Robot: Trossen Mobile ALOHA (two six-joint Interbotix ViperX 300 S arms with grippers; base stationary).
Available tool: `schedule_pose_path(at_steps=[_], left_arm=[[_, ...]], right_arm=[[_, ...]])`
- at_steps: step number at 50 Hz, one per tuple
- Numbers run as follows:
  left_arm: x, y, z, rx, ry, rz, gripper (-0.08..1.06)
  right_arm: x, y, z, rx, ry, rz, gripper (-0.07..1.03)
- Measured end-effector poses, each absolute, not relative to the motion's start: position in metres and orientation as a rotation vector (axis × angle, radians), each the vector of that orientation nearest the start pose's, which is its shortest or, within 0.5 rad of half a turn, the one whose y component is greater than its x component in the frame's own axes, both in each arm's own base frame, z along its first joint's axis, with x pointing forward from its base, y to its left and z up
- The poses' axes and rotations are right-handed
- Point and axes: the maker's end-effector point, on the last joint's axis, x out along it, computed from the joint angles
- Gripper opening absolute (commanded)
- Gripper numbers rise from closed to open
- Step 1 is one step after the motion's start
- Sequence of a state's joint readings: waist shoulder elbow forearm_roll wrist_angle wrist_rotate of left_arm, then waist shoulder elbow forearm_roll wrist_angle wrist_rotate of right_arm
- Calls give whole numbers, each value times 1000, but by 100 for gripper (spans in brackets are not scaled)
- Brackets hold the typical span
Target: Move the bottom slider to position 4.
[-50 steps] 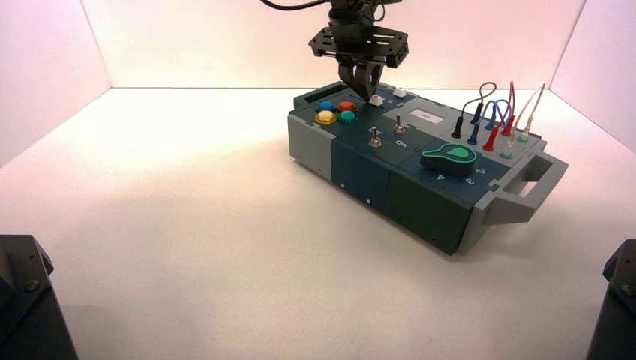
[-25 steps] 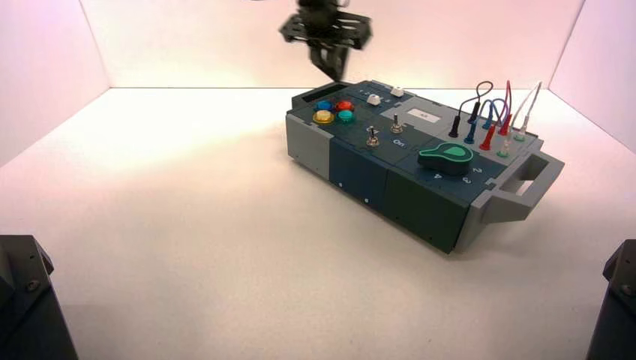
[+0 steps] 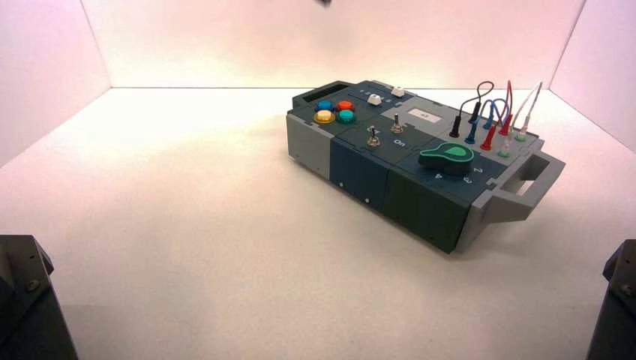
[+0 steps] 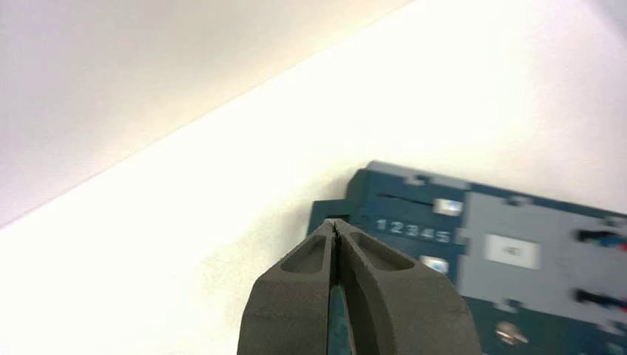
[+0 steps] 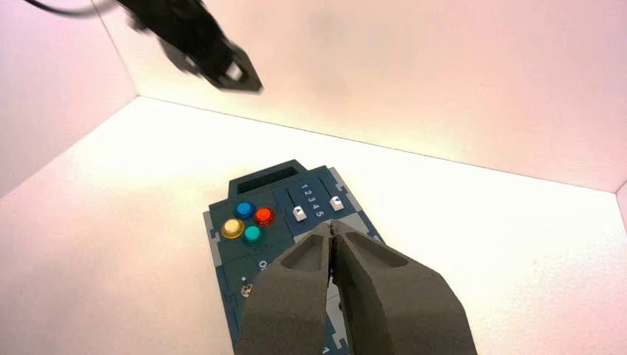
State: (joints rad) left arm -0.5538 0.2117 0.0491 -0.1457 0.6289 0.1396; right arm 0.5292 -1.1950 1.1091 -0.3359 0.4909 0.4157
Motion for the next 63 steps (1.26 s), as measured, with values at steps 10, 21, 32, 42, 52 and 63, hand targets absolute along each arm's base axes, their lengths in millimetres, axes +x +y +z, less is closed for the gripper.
schedule_pose_path(at_steps=[10, 21, 32, 42, 52, 63], left_arm=[[384, -294, 251, 225, 776, -677, -3], [323, -257, 312, 162, 658, -688, -3], [257, -198, 343, 74, 549, -659, -3], [220, -144, 340, -20, 483, -568, -3], [190, -107, 333, -69, 424, -494, -3], [176, -85, 315, -93, 423, -423, -3]], right_arm=[[188, 78, 253, -17, 384, 343, -2], [181, 72, 263, -25, 337, 345, -2], [172, 63, 264, -24, 338, 325, -2], [171, 61, 262, -30, 350, 318, -2], [171, 62, 262, -30, 350, 319, -2], [171, 63, 260, -27, 350, 326, -2]])
